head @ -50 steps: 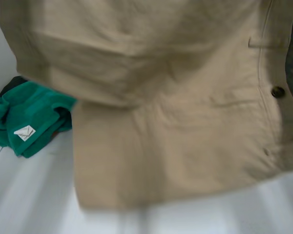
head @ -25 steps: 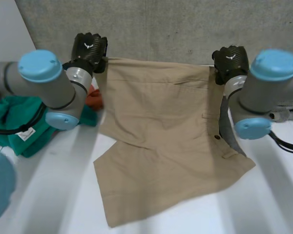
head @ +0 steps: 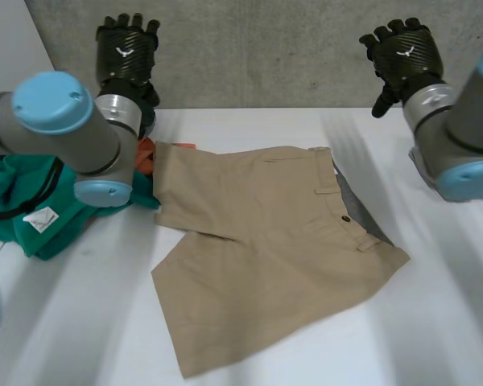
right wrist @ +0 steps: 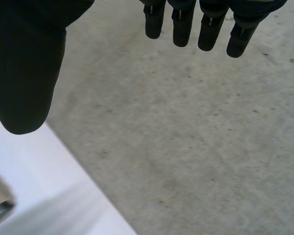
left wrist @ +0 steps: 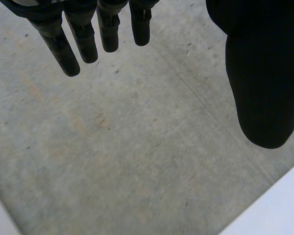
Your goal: Fold the laundry.
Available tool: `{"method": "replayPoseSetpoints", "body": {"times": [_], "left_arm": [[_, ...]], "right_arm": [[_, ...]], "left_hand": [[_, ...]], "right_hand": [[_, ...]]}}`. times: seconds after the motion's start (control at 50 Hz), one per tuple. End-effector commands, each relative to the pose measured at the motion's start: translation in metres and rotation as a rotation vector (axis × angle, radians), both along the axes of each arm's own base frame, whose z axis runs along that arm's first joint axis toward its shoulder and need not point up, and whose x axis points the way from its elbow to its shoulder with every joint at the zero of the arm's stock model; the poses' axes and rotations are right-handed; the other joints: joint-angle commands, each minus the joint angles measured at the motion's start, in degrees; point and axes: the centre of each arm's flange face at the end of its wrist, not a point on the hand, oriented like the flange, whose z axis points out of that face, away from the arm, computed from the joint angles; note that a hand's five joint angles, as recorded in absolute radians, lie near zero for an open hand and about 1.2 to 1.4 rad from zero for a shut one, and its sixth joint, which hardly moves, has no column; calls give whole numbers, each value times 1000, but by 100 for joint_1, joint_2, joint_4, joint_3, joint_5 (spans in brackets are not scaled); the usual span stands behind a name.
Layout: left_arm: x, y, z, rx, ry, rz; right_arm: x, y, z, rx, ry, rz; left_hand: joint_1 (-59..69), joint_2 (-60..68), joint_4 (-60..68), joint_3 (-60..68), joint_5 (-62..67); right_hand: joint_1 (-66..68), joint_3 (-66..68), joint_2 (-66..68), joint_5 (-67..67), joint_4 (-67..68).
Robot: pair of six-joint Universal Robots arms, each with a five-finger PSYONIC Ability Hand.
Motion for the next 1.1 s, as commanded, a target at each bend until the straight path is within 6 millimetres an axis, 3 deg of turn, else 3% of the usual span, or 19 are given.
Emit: {"method": "replayPoseSetpoints", "body": {"times": [0.02,0.04,0.1,0.12,0.18,0.2,0.3,0.44,0.6,0.66,0.72,0.74,0.9,1.1], "left_arm": [[12,101,8,236,-88,-8],[14,127,1,313,-130,-31],[21,163,-9,429,-170,-62],[26,186,-17,506,-177,-88],[30,219,-28,614,-165,-138],[32,239,-35,675,-152,-169],[38,276,-64,816,-137,-209],[39,285,-102,898,-185,-201],[33,285,-116,897,-199,-211],[31,286,-118,893,-203,-222],[30,290,-121,898,-214,-230],[29,293,-123,904,-225,-236],[25,310,-124,897,-258,-275],[29,314,-124,888,-272,-249]], "right_arm": [[-42,47,-7,208,151,101],[-48,50,-12,240,170,103],[-64,67,-36,353,267,134],[-67,72,-42,378,294,149],[-76,93,-69,461,402,226],[-77,97,-74,470,428,237],[-91,116,-103,517,497,312],[-93,120,-122,469,472,357],[-95,115,-145,450,455,357],[-95,115,-155,471,449,366],[-94,113,-159,457,452,364],[-94,112,-160,450,452,361],[-95,109,-159,474,363,331],[-95,111,-157,474,348,322]], "left_hand": [[647,549,586,522,438],[730,633,669,605,522],[1049,951,988,924,840],[1350,1253,1290,1225,1142],[1505,1407,1444,1380,1296],[1838,1740,1777,1713,1629],[2010,1912,1949,1885,1801],[1942,1845,1881,1817,1734],[1976,1878,1915,1851,1767],[1993,1895,1932,1868,1784],[2060,1962,1999,1935,1851],[2177,2079,2116,2052,1968],[2967,2870,2906,2842,2759],[3406,3308,3345,3281,3197]], "right_hand": [[-285,-202,-208,-276,-227],[-285,-202,-208,-276,-227],[293,376,370,302,351],[496,578,572,504,553],[1170,1252,1246,1178,1227],[1220,1303,1297,1229,1278],[1271,1354,1348,1280,1328],[1389,1471,1465,1397,1446],[2111,2193,2187,2119,2168],[3370,3452,3446,3378,3427],[6474,6557,6551,6483,6532],[6713,6795,6790,6722,6770],[6715,6798,6792,6724,6773],[6715,6798,6792,6724,6773]]}}
